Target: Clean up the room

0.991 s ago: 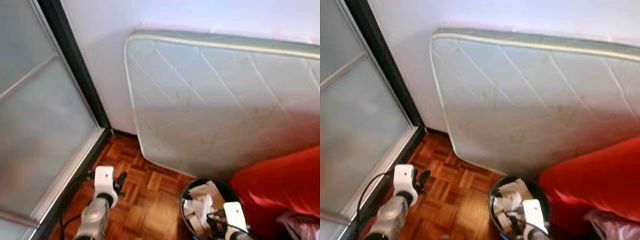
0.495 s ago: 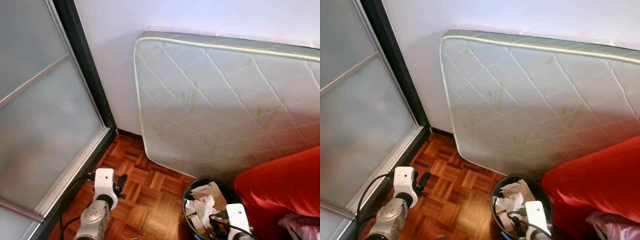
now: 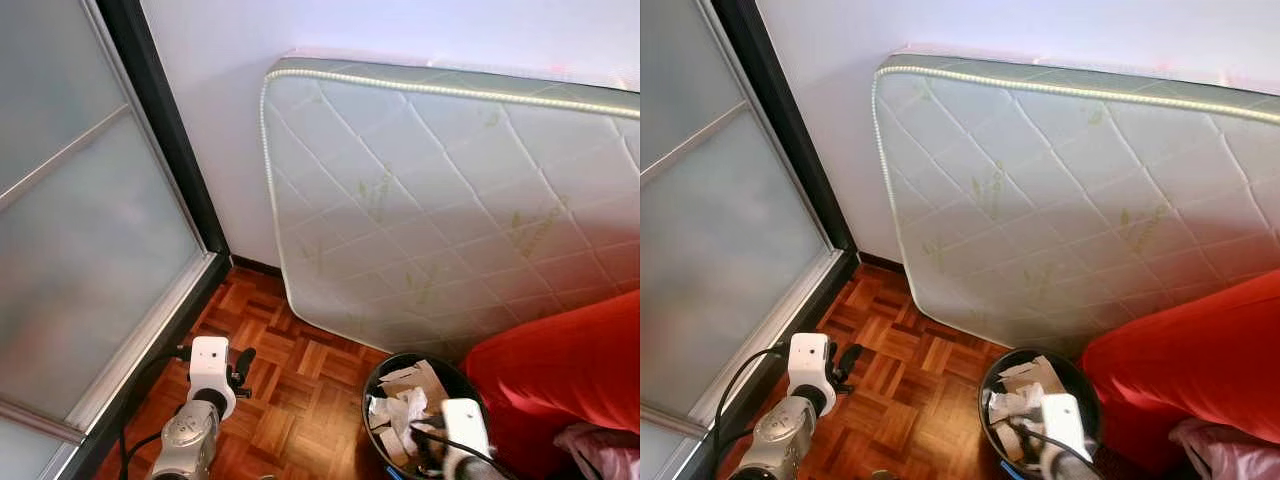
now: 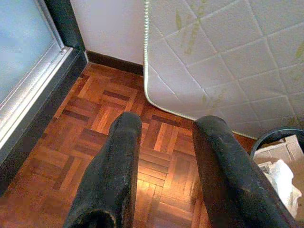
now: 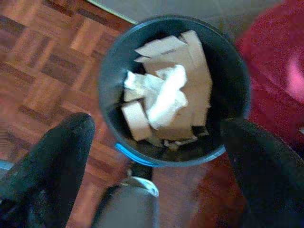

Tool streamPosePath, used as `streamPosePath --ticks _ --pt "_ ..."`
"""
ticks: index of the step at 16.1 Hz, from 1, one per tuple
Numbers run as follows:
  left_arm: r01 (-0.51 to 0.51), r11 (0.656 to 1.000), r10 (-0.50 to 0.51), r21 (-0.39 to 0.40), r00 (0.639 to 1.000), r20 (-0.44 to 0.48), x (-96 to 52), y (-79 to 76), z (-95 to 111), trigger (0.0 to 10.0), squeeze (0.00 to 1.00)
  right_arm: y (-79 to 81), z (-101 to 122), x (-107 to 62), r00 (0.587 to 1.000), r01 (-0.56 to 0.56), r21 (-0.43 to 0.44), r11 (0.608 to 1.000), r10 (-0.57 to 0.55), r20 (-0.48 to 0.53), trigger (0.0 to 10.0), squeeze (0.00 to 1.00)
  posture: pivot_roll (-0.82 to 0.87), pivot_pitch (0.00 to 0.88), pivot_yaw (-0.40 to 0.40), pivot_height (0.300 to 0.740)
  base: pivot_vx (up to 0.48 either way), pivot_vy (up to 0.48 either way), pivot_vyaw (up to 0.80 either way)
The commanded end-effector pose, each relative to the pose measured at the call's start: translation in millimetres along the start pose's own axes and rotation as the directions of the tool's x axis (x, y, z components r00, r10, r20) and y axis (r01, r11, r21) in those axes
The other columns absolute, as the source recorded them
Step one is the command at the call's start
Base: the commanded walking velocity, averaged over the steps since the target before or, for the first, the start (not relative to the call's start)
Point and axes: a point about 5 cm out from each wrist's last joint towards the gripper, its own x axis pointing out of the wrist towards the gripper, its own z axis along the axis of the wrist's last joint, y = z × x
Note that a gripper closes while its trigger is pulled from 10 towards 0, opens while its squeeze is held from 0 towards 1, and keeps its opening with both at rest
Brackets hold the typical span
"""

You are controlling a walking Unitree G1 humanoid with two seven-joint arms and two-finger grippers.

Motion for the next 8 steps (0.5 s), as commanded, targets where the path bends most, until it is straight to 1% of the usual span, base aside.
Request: streamPosePath --ticks 1,4,6,7,8 --pt "-0.003 1.0 0.003 0.014 1.0 -0.003 -1.8 2.8 -1.3 10.0 0.0 1.5 -5.6 -0.9 1.0 0.001 -0.004 1.0 -0.001 -0.026 10.0 0.0 0.04 0.135 0.033 0.704 0.0 0.0 0.0" --pt "-0.002 1.0 0.002 0.023 1.0 -0.004 -2.0 2.0 -1.8 10.0 0.0 8.8 -1.8 0.7 1.0 -0.006 -0.006 1.0 0.006 -0.02 10.0 0.0 0.04 0.139 0.033 0.704 0.0 -0.299 0.0" --pt "-0.001 1.0 0.001 0.024 1.0 -0.004 -2.3 1.7 -2.2 10.0 0.0 17.6 6.2 3.2 1.0 -0.014 -0.009 1.0 0.014 -0.002 10.0 0.0 0.04 0.139 0.033 0.704 0.0 -0.3 0.0" --pt "-0.002 1.0 0.002 0.025 1.0 -0.005 -2.5 1.4 -2.7 10.0 0.0 18.7 8.9 3.9 1.0 -0.015 -0.01 1.0 0.015 0.005 10.0 0.0 0.04 0.138 0.033 0.704 0.0 -0.296 0.0" --pt "0.0 1.0 0.0 0.03 1.0 -0.005 -2.6 1.0 -2.9 10.0 0.0 16.1 13.4 4.7 1.0 -0.013 -0.01 1.0 0.013 0.02 10.0 0.0 0.04 0.138 0.033 0.704 0.0 -0.296 0.0"
